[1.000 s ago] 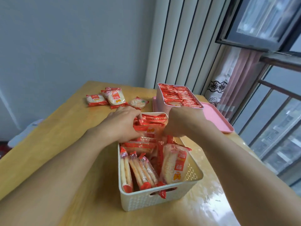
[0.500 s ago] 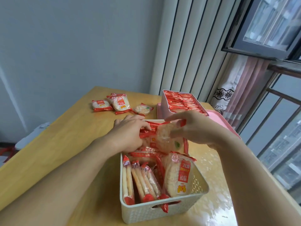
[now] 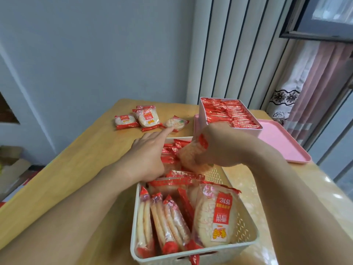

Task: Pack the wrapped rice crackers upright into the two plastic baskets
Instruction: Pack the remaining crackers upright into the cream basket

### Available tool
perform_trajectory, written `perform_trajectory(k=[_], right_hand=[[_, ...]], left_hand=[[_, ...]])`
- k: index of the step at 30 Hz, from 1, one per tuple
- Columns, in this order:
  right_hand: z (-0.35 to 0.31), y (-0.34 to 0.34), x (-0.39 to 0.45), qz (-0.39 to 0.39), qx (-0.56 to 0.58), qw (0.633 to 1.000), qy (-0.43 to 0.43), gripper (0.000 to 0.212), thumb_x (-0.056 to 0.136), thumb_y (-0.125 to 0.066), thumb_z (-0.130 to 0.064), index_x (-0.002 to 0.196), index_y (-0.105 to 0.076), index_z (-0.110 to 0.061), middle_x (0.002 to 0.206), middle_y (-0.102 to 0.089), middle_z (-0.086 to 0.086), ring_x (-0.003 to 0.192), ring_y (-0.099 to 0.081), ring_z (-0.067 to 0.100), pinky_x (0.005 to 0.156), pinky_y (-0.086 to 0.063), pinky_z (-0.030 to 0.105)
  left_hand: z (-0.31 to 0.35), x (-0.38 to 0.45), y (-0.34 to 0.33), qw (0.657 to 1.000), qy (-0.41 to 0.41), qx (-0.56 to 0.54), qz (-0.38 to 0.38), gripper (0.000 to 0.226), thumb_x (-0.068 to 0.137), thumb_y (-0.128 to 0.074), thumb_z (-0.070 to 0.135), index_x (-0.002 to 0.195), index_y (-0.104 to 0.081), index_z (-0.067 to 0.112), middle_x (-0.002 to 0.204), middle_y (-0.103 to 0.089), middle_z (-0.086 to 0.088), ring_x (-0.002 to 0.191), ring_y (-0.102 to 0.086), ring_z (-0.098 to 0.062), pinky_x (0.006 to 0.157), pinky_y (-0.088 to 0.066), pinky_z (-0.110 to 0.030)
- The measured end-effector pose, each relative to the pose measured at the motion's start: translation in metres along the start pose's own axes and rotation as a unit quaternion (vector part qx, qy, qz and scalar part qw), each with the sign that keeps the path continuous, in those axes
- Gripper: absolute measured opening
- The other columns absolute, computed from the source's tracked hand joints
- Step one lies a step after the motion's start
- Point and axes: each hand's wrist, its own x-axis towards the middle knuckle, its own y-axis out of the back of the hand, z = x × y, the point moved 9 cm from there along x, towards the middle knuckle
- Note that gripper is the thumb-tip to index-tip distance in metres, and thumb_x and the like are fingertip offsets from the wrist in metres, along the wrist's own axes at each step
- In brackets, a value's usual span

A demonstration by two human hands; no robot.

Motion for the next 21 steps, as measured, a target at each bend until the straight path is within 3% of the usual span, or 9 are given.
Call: perform_trajectory(k=[6, 9, 11, 15, 17, 19, 21], right_hand=[[-0.005, -0.012, -0.001, -0.014, -0.015, 1.0, 0.007, 0.036, 0.08, -0.073, -0.022, 0.115, -0.064, -0.02, 0.099, -0.068, 0.0, 0.084, -0.065, 0.021, 0.073, -0.061, 0.039], [-0.009, -0.008, -0.005, 0.006, 0.005, 1.0, 0.016, 0.044, 0.083, -0.069, -0.012, 0.123, -0.056, -0.024, 0.107, -0.065, 0.0, 0.088, -0.061, 0.022, 0.068, -0.057, 0.033], [-0.011, -0.006, -0.005, 0.021, -0.006, 1.0, 0.018, 0.037, 0.083, -0.067, -0.009, 0.119, -0.06, -0.019, 0.099, -0.066, 0.0, 0.081, -0.061, 0.021, 0.06, -0.053, 0.03], [-0.017, -0.004, -0.009, 0.025, -0.019, 0.999, 0.009, 0.008, 0.085, -0.065, -0.018, 0.09, -0.061, -0.013, 0.074, -0.058, 0.0, 0.061, -0.054, 0.015, 0.048, -0.042, 0.027], [-0.023, -0.001, -0.013, 0.03, -0.017, 0.999, 0.014, 0.009, 0.087, -0.063, -0.022, 0.086, -0.057, -0.016, 0.072, -0.054, -0.002, 0.06, -0.051, 0.015, 0.05, -0.041, 0.028], [-0.026, 0.005, -0.017, 0.049, -0.036, 0.998, 0.016, 0.007, 0.087, -0.061, -0.02, 0.094, -0.062, -0.018, 0.072, -0.052, -0.004, 0.062, -0.05, 0.015, 0.056, -0.041, 0.028], [-0.03, 0.007, -0.019, 0.07, -0.087, 0.993, 0.024, 0.031, 0.085, -0.06, -0.014, 0.114, -0.068, -0.021, 0.08, -0.054, -0.003, 0.07, -0.05, 0.022, 0.072, -0.039, 0.029]], left_hand=[[-0.005, 0.006, -0.003, 0.999, -0.014, 0.046, 0.009, 0.114, 0.079, -0.076, 0.014, 0.16, 0.001, 0.038, 0.164, -0.02, 0.012, 0.15, -0.016, -0.014, 0.123, -0.022, -0.038], [-0.001, 0.006, -0.007, 0.994, -0.029, 0.106, 0.004, 0.112, 0.079, -0.069, 0.007, 0.16, 0.004, 0.035, 0.164, -0.016, 0.013, 0.149, -0.015, -0.013, 0.121, -0.019, -0.032], [0.001, 0.005, -0.006, 0.993, -0.028, 0.114, 0.011, 0.11, 0.079, -0.065, 0.004, 0.161, 0.002, 0.034, 0.163, -0.018, 0.013, 0.148, -0.016, -0.013, 0.12, -0.019, -0.032], [0.004, 0.004, -0.002, 0.991, -0.027, 0.122, 0.037, 0.105, 0.08, -0.064, 0.005, 0.161, -0.004, 0.034, 0.162, -0.022, 0.013, 0.148, -0.02, -0.014, 0.12, -0.023, -0.037], [0.005, 0.003, -0.003, 0.991, -0.027, 0.129, 0.037, 0.105, 0.08, -0.064, 0.004, 0.161, -0.005, 0.034, 0.163, -0.022, 0.012, 0.148, -0.02, -0.014, 0.12, -0.024, -0.038], [0.006, 0.003, -0.003, 0.99, -0.023, 0.133, 0.032, 0.106, 0.08, -0.063, 0.002, 0.161, -0.004, 0.033, 0.163, -0.021, 0.012, 0.149, -0.019, -0.014, 0.12, -0.024, -0.038], [0.005, 0.004, -0.002, 0.99, -0.019, 0.139, 0.029, 0.107, 0.079, -0.062, -0.001, 0.161, -0.003, 0.034, 0.164, -0.02, 0.012, 0.15, -0.018, -0.014, 0.12, -0.025, -0.039]])
